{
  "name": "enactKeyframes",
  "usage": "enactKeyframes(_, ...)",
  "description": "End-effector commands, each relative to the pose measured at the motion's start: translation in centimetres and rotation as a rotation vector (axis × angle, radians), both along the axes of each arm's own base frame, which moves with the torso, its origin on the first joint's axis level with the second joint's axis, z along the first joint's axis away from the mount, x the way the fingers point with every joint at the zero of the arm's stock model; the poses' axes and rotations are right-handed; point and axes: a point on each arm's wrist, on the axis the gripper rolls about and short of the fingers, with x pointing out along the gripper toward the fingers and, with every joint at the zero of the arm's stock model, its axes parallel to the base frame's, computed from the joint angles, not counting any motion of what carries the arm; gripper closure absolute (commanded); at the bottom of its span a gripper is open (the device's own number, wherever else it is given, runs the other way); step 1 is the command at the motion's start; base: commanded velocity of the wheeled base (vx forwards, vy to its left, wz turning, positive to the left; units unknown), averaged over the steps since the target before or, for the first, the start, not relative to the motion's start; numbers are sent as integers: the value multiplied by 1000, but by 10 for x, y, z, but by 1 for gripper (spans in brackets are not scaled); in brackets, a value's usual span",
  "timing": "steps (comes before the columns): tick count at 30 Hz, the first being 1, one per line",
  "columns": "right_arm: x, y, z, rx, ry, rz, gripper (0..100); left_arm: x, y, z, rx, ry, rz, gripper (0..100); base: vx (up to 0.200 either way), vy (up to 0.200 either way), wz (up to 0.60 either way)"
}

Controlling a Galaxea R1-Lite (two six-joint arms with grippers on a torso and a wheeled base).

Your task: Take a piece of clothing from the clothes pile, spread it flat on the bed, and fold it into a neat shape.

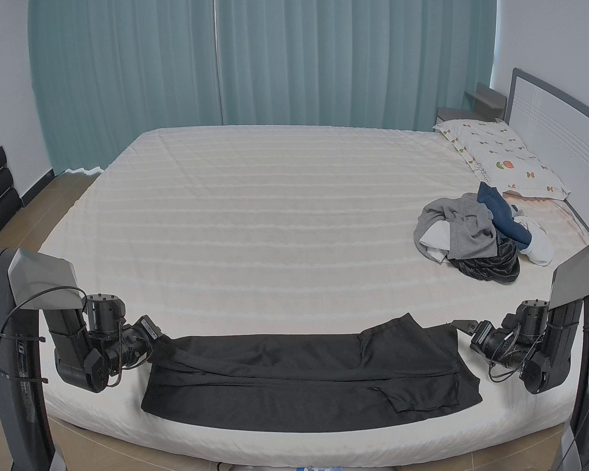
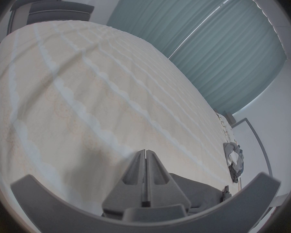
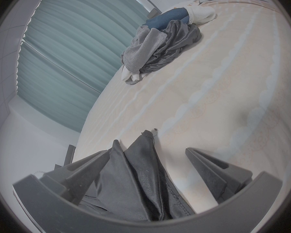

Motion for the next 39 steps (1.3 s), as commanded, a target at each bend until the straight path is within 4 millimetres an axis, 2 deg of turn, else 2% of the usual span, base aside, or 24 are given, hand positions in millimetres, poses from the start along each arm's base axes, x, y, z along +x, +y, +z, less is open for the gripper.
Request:
enactKeyframes(1,4,1,1,1,-18,3,0,-2,5,-1,-14,9,26,100,0,0,0)
enactKeyframes(7,5,1,0,1,-21,3,0,-7,12,-2,-25,25,52,100,0,0,0)
enactKeyframes(29,23,14,-10,27,-43,33,0,-13,10,-4,-21,39,43,100,0,0,0)
enactKeyframes(30,24,15,-10,27,-46,34,100,-13,10,-4,-22,33,44,100,0,0,0)
enactKeyframes(39,33,13,-10,21,-79,19,100,-17,9,-2,-22,-4,37,100,0,0,0)
